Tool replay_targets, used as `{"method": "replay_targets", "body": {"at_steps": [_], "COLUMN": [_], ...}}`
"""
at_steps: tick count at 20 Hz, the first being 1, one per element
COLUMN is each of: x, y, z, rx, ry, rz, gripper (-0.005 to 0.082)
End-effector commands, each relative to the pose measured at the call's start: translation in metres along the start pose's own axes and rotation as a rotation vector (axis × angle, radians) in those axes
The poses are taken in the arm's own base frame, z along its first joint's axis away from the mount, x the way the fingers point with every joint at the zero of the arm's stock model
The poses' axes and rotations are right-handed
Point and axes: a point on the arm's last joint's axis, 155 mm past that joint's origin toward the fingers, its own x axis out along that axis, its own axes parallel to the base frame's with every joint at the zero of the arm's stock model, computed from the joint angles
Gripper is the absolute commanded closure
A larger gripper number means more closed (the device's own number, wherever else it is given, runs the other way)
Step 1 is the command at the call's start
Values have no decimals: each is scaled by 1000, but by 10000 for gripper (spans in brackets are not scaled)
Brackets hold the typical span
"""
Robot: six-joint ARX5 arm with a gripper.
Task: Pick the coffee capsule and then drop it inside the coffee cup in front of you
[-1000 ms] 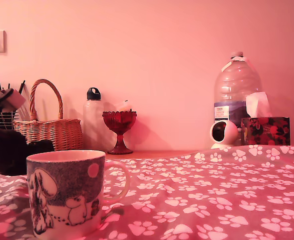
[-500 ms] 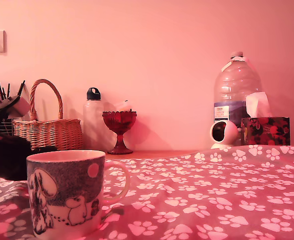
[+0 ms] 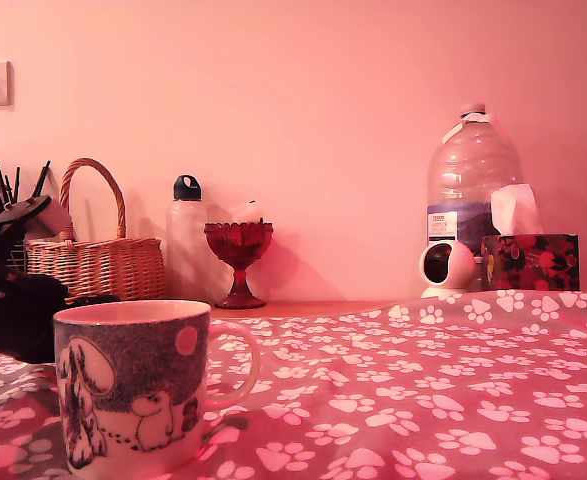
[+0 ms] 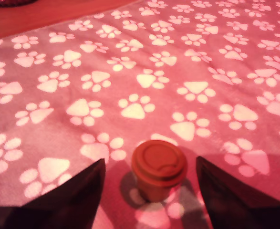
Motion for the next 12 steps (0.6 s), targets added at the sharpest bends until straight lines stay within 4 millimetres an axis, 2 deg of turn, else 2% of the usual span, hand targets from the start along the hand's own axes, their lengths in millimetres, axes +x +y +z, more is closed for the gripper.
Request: {"method": "replay_targets", "body": {"at_steps": [1, 3, 4, 9, 12], "x": [2, 2, 2, 2, 2], "y": [-2, -2, -2, -2, -3], "z": [-6, -6, -6, -4, -1], "rx": [-3, -3, -2, -1, 4], "ry": [12, 12, 11, 7, -4], "rz": [-7, -7, -7, -8, -14], "gripper": [342, 481, 518, 577, 579]}}
